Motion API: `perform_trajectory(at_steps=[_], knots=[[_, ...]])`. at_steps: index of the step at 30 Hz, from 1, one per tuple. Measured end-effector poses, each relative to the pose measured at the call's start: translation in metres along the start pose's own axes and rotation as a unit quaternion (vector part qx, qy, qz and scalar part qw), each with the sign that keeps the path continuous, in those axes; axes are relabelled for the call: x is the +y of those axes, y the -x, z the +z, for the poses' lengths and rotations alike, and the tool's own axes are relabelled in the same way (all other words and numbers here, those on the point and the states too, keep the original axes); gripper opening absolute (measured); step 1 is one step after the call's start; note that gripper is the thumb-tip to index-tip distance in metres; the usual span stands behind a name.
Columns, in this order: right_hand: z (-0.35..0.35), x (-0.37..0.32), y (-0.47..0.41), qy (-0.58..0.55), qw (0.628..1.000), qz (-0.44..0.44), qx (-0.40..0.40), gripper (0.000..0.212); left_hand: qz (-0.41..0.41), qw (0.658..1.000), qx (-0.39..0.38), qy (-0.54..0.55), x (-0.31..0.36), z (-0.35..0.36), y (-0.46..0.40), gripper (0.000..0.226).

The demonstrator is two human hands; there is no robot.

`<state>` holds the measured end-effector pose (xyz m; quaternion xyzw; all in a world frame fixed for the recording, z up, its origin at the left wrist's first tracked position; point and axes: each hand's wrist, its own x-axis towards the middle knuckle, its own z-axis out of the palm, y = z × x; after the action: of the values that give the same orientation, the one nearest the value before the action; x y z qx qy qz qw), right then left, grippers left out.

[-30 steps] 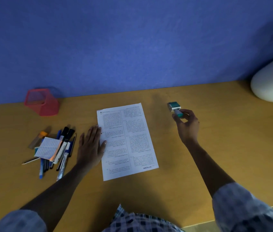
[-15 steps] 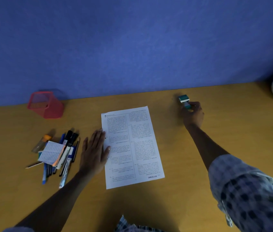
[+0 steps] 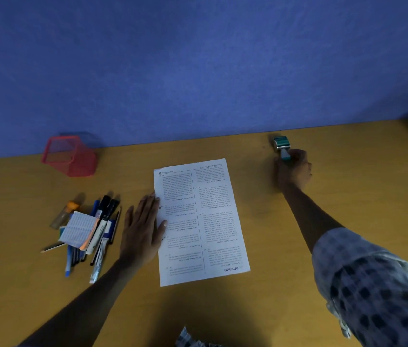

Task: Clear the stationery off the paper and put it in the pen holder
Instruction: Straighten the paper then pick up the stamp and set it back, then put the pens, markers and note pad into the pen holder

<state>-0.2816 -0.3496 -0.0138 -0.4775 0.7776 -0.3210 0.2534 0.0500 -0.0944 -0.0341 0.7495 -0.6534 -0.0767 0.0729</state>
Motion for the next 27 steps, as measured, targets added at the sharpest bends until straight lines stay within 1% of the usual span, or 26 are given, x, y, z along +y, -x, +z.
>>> perform_trajectory(at_steps=[2, 6, 9, 10, 11, 13, 14, 15, 16, 17, 18, 19, 21, 23, 24, 27], knots=[[-0.001, 0.001, 0.000, -0.009, 1.000, -0.001, -0.004, 0.045, 0.001, 1.000, -0.001, -0.001, 0.000, 0.000, 0.000, 0.064], [-0.004, 0.002, 0.002, -0.042, 0.999, 0.015, -0.009, 0.064, 0.001, 1.000, -0.002, 0.003, 0.000, -0.001, 0.001, 0.064], [-0.009, -0.002, 0.008, -0.162, 0.985, 0.060, 0.015, 0.060, -0.002, 1.000, -0.004, 0.004, 0.002, -0.004, 0.001, 0.065], [-0.012, -0.004, 0.013, -0.192, 0.978, 0.071, 0.030, 0.057, -0.002, 1.000, -0.006, 0.005, 0.002, -0.005, 0.001, 0.066], [-0.015, -0.005, 0.020, -0.199, 0.977, 0.062, 0.039, 0.052, -0.003, 1.000, -0.008, 0.006, 0.002, -0.005, 0.001, 0.066], [-0.020, 0.000, 0.040, -0.173, 0.985, -0.002, 0.024, 0.041, -0.001, 1.000, -0.009, 0.005, 0.002, -0.005, 0.001, 0.067], [-0.023, 0.004, 0.053, -0.154, 0.987, -0.047, -0.002, 0.038, -0.001, 1.000, -0.010, 0.005, 0.002, -0.005, 0.001, 0.067], [-0.026, 0.008, 0.068, -0.123, 0.986, -0.106, -0.035, 0.037, -0.002, 1.000, -0.012, 0.005, 0.001, -0.005, 0.000, 0.067], [-0.028, 0.012, 0.083, -0.081, 0.977, -0.186, -0.067, 0.038, -0.002, 1.000, -0.014, 0.005, 0.001, -0.004, 0.000, 0.067], [-0.028, 0.016, 0.097, -0.029, 0.957, -0.271, -0.102, 0.043, -0.003, 1.000, -0.016, 0.005, 0.000, -0.004, 0.000, 0.067], [-0.028, 0.021, 0.108, 0.023, 0.929, -0.339, -0.144, 0.052, -0.004, 1.000, -0.018, 0.006, 0.000, -0.003, 0.000, 0.067], [-0.026, 0.024, 0.119, 0.070, 0.904, -0.378, -0.189, 0.062, -0.004, 1.000, -0.018, 0.007, -0.001, -0.003, -0.001, 0.067], [-0.023, 0.029, 0.136, 0.151, 0.865, -0.409, -0.247, 0.073, -0.007, 1.000, -0.017, 0.011, -0.001, -0.003, -0.001, 0.066], [-0.019, 0.035, 0.147, 0.210, 0.839, -0.424, -0.268, 0.076, -0.011, 1.000, -0.016, 0.016, -0.001, -0.003, -0.001, 0.065], [-0.017, 0.038, 0.150, 0.219, 0.835, -0.425, -0.273, 0.077, -0.014, 1.000, -0.016, 0.019, 0.000, -0.003, -0.002, 0.065], [-0.016, 0.040, 0.153, 0.215, 0.840, -0.417, -0.274, 0.078, -0.021, 0.999, -0.013, 0.026, 0.002, -0.004, -0.002, 0.064]])
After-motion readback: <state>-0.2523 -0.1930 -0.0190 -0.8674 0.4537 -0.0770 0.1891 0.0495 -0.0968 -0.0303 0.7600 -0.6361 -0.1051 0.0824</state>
